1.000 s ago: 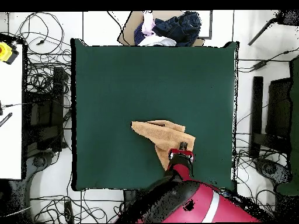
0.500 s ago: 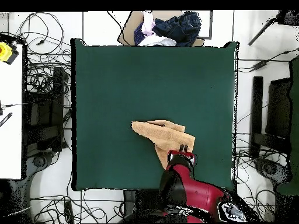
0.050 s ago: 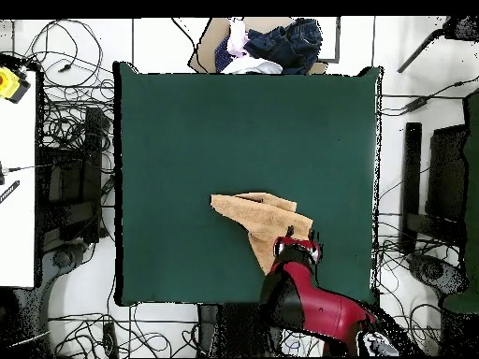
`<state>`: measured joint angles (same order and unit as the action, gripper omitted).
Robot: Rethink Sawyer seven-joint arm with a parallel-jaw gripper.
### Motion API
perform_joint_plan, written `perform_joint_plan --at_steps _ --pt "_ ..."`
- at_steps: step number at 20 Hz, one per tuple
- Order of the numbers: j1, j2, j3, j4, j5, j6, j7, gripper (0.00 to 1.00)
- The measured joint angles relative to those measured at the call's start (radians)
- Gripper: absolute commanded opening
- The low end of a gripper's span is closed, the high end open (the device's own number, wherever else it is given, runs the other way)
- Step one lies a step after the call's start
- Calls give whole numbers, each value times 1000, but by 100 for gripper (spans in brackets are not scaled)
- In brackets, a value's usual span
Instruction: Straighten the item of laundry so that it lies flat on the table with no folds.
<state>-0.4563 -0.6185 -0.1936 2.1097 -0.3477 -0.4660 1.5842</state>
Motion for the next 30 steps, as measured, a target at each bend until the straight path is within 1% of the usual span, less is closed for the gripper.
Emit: perform_joint_plan --at_steps 4,17,27,30 --pt "-18 0 3 2 0 0 0 100" --pt "-19 0 7 13 2 0 0 100" --pt "4 0 8 15 18 2 0 100" --pt "6 -5 12 19 27 23 0 100"
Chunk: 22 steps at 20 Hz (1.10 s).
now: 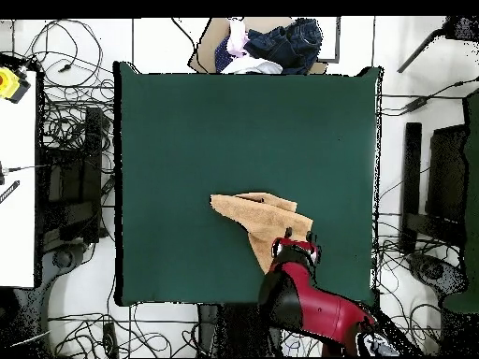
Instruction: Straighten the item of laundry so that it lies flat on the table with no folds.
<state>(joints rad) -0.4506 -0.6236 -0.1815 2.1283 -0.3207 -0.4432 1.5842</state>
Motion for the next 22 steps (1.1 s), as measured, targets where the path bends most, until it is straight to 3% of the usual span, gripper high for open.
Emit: perform_joint_plan --at_steps 9,22 --pt "0 -22 34 30 21 110 0 100" --pt "-36 -2 66 30 19 112 0 100"
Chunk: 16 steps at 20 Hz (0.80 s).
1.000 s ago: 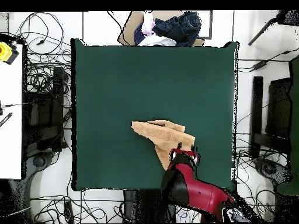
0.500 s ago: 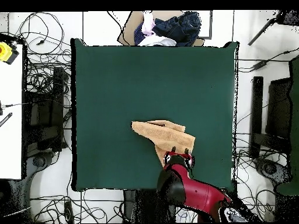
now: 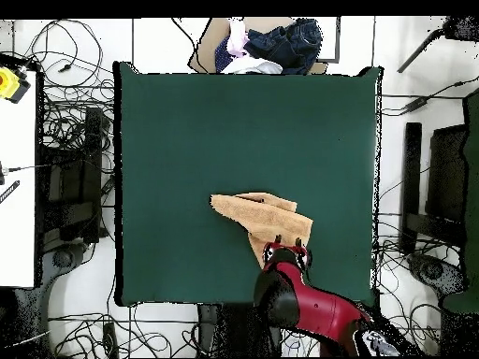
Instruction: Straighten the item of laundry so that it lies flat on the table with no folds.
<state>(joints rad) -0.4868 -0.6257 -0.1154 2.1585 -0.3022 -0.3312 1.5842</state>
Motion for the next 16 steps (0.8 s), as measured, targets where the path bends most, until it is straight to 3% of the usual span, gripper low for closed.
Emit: perform_joint_plan --at_steps 6,16 --pt "-34 59 24 -16 -6 0 0 100" --pt "-32 83 29 -22 -6 0 0 100"
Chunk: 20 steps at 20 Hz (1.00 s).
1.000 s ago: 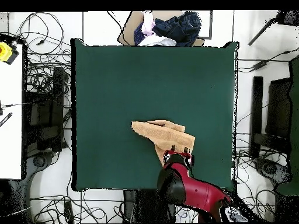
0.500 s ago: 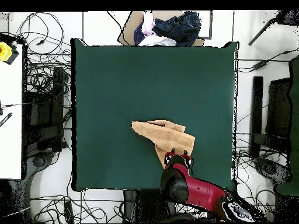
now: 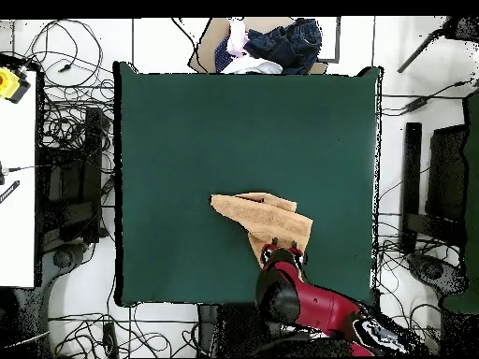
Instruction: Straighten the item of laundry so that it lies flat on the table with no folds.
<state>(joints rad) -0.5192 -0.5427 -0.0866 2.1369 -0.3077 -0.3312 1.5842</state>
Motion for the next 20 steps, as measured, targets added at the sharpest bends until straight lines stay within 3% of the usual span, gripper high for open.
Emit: perform_joint_plan --at_steps 20 --pt "-116 95 2 -67 -151 -24 0 100"
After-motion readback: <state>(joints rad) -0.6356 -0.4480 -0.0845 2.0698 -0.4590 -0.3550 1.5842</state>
